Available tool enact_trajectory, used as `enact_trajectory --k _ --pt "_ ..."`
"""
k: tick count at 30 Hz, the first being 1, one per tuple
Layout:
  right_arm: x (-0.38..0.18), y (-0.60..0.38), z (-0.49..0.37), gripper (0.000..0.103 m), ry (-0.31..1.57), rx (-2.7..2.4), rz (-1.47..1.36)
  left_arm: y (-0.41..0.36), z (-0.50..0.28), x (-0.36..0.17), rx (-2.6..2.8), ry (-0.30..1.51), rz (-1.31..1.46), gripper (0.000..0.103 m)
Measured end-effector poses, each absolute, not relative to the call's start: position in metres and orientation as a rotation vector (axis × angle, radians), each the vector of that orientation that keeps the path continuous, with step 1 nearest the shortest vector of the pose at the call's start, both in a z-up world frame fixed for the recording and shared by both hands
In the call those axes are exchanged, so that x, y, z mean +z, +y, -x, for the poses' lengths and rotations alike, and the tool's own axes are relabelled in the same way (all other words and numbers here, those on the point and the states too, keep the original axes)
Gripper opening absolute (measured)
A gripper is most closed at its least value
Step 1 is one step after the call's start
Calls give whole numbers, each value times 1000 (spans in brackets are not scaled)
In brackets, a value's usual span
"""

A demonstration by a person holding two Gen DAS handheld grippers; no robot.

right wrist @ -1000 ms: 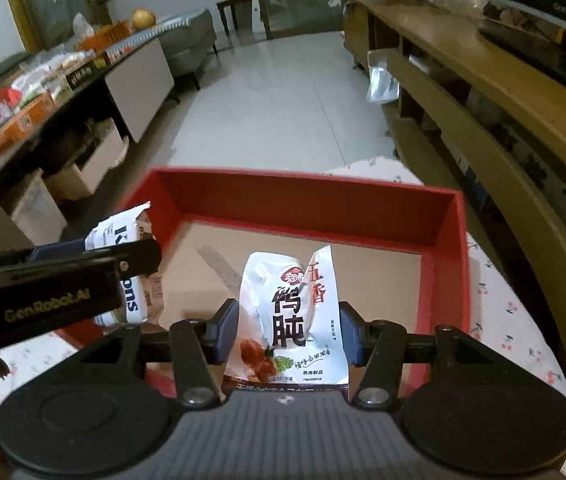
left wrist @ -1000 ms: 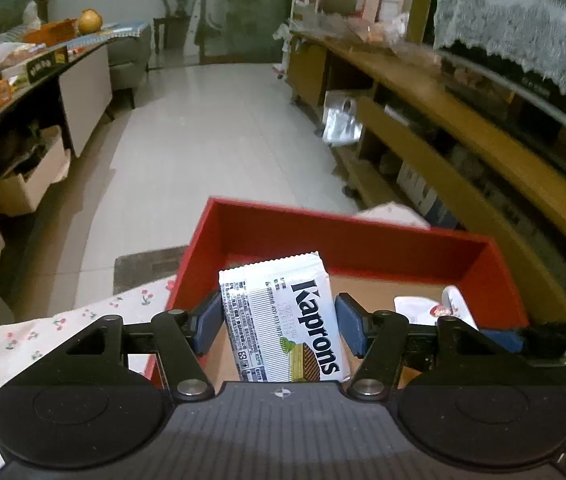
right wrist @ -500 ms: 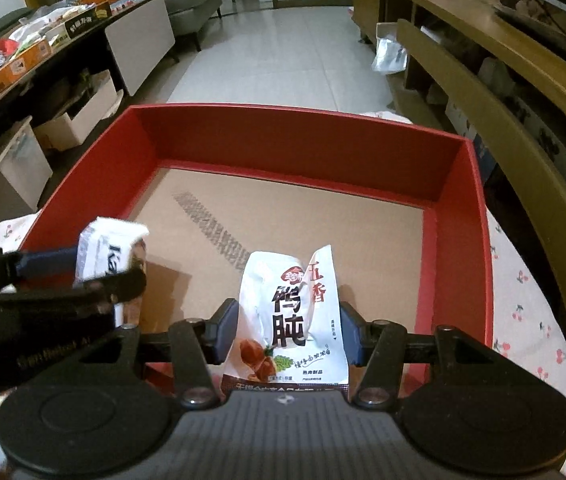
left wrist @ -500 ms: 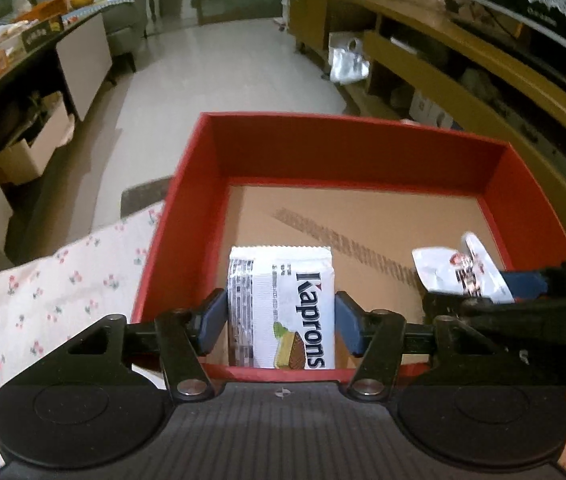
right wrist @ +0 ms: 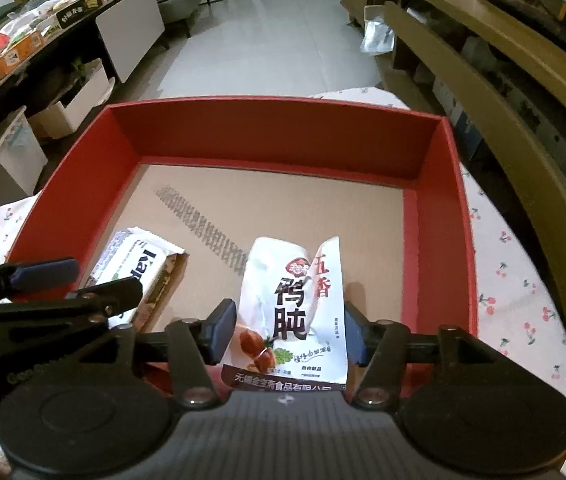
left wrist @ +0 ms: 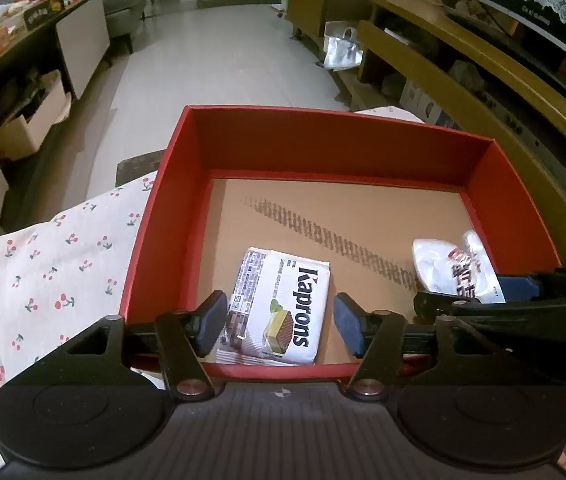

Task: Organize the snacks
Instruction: 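Lower both packs into the red tray and open both tools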

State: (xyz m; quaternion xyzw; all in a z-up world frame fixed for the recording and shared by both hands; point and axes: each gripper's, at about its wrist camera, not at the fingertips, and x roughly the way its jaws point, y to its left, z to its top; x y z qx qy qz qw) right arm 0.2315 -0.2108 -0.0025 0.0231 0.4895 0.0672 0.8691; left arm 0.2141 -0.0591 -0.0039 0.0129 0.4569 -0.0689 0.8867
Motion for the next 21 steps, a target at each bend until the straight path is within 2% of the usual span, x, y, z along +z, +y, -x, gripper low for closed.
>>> enact_trajectory --k 13,21 --pt "25 -218 -224 75 927 148 -107 -49 -212 24 -138 881 42 80" --pt "41 -220 -213 75 879 159 -136 -44 -201 42 -151 840 83 82"
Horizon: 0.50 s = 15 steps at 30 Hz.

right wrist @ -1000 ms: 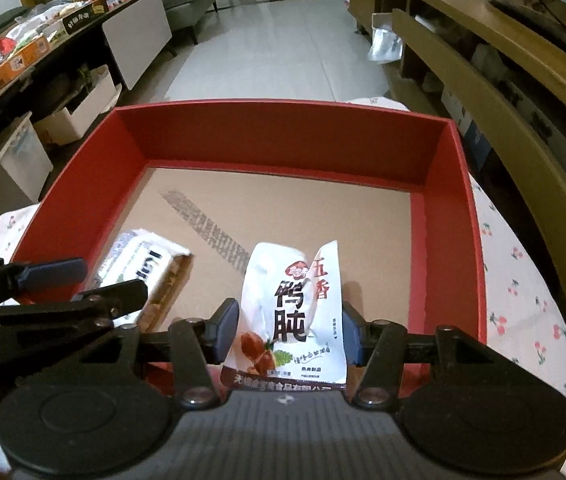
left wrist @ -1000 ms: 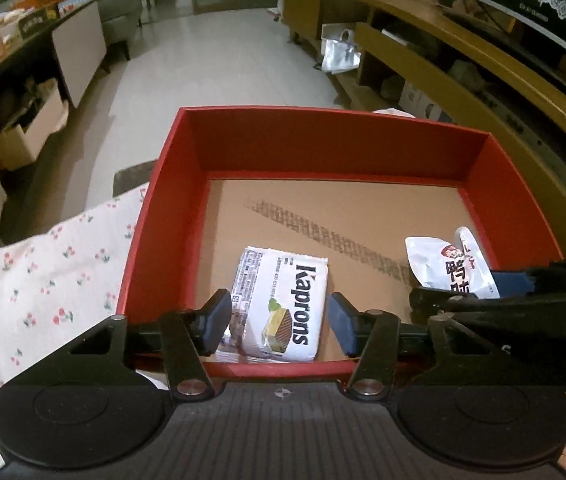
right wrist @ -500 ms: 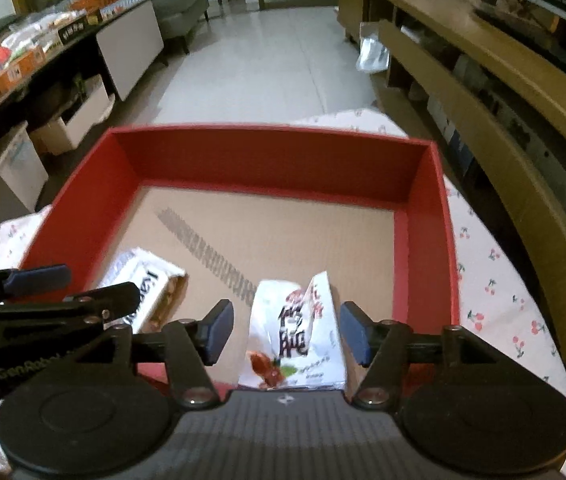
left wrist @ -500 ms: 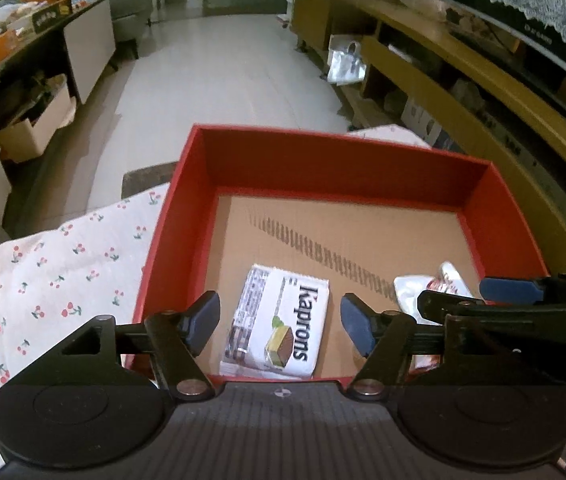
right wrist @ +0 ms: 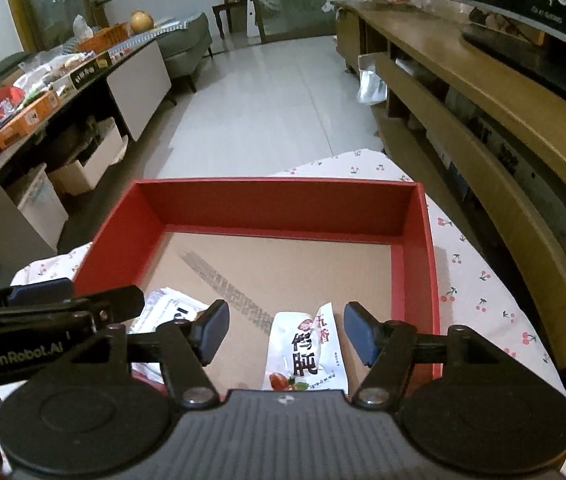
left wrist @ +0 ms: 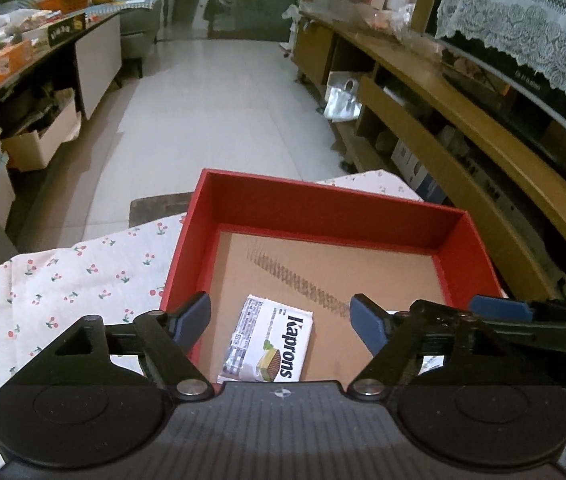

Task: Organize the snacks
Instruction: 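Lower both packs into the red tray and open both tools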

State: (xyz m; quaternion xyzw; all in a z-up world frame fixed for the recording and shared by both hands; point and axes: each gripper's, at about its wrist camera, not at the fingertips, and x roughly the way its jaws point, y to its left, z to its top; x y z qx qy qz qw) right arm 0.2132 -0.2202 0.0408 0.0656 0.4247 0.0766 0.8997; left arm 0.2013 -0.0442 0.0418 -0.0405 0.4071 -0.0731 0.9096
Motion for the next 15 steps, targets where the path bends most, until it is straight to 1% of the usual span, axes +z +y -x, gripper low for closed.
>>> enact_trajectory --k 15 --pt "53 -220 -185 75 856 174 -153 -36 -177 56 -179 815 127 83"
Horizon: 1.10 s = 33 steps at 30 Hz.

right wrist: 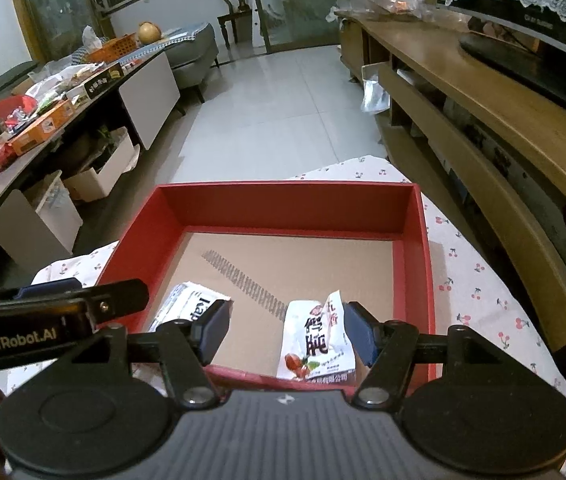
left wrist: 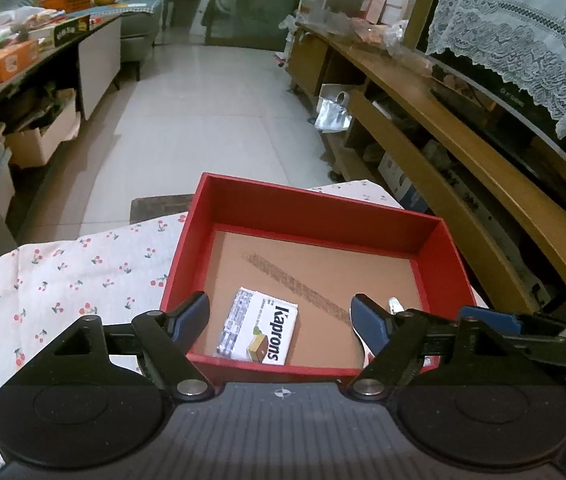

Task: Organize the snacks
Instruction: 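Lower both packs into the red tray and open both tools, then withdraw both tools from the tray back toward the snack pile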

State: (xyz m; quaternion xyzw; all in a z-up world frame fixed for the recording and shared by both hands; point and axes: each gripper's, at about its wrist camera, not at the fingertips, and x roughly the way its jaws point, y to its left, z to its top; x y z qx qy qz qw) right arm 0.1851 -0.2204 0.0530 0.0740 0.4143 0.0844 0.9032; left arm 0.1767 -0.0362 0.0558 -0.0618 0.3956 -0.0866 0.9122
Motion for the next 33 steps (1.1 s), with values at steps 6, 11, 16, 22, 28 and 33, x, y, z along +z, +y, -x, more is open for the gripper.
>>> enact_trajectory --k 6,11,16,22,28,33 --pt "54 -217 -171 75 867 202 -148 -33 -163 60 -198 805 146 84" --pt "57 -202 -154 75 850 224 -87 -39 -150 64 -219 788 117 85" --pt "56 -204 -145 75 853 229 -93 -36 -141 64 -224 782 113 85" --pt "55 -210 -136 75 866 227 -114 -27 -134 64 -214 791 135 85" --pt "51 -209 -125 75 886 234 -108 -19 -124 62 -204 800 145 85" --pt "48 -212 -116 76 903 236 -110 -11 -114 60 -193 807 150 85"
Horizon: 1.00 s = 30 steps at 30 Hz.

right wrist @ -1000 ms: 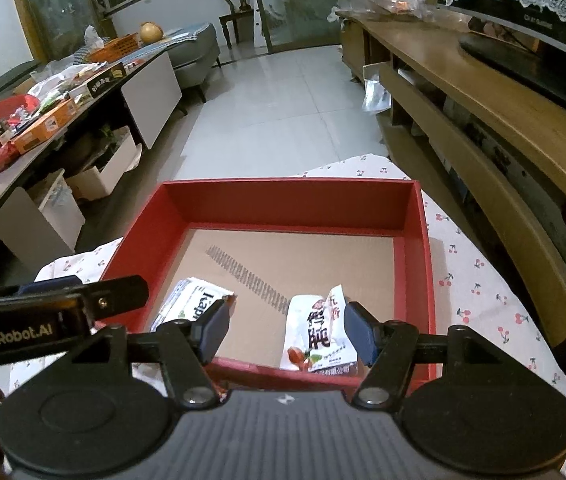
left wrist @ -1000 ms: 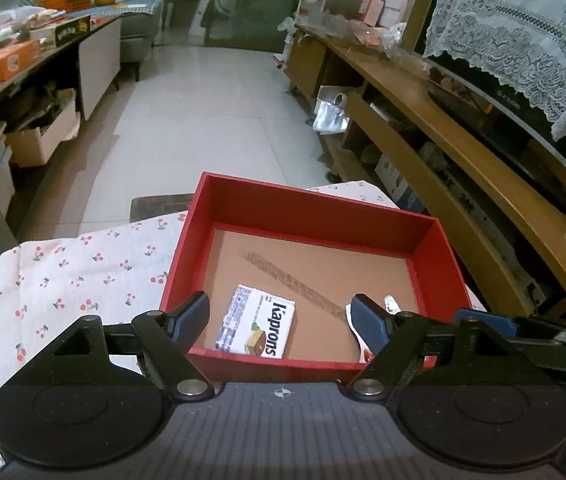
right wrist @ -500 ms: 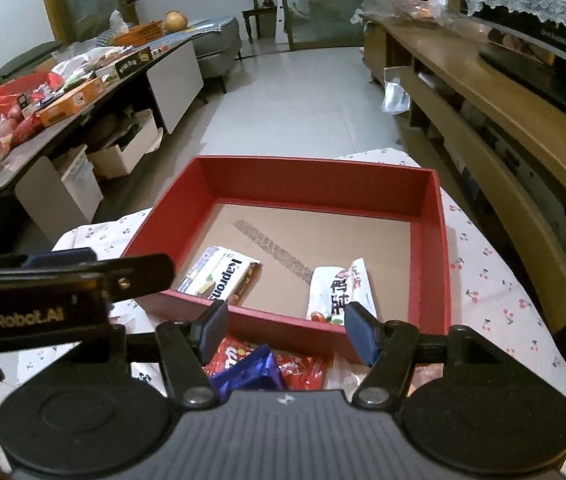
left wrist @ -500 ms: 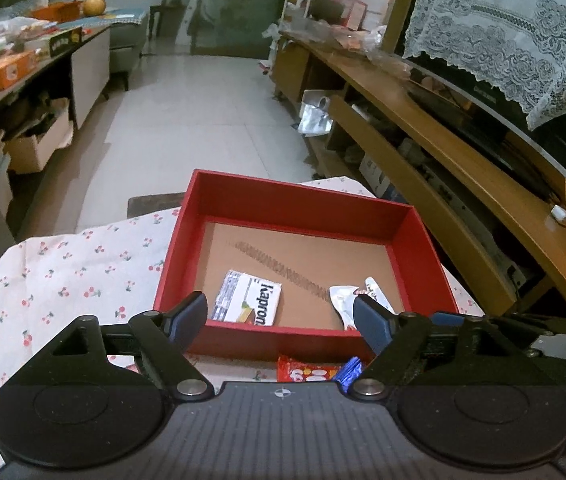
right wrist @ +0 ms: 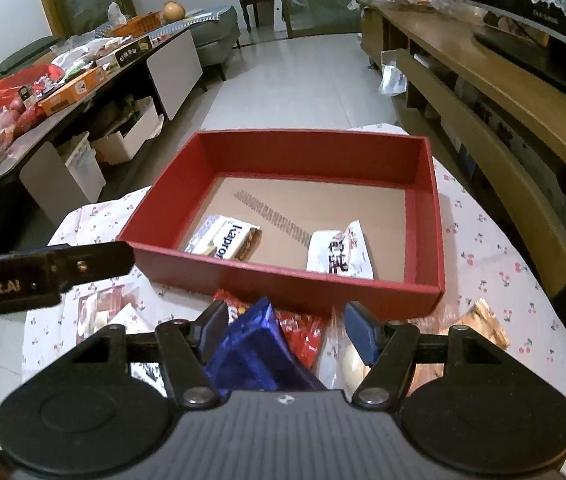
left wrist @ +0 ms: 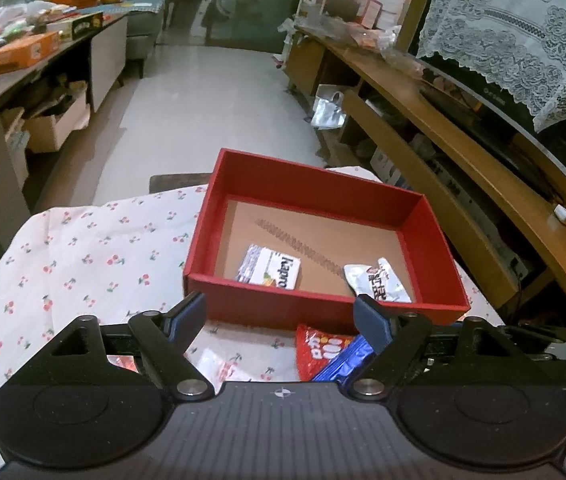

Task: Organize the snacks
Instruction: 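Withdraw both tools from the tray back toward the snack pile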

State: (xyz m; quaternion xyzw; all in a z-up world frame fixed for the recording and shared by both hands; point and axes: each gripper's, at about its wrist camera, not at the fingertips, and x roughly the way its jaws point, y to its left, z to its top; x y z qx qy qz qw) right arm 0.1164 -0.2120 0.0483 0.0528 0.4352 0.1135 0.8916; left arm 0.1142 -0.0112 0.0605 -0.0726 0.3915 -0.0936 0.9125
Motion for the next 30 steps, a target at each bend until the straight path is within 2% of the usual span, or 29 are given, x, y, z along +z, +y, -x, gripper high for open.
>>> enact_trajectory --k 10,19,30 --pt "28 -207 -97 76 985 270 -71 16 -94 53 -155 837 176 85" --pt "20 -199 -98 82 1003 295 -33 28 -78 47 -149 864 202 87" --pt "19 -202 -96 83 1008 303 -19 23 -66 19 -137 980 181 87"
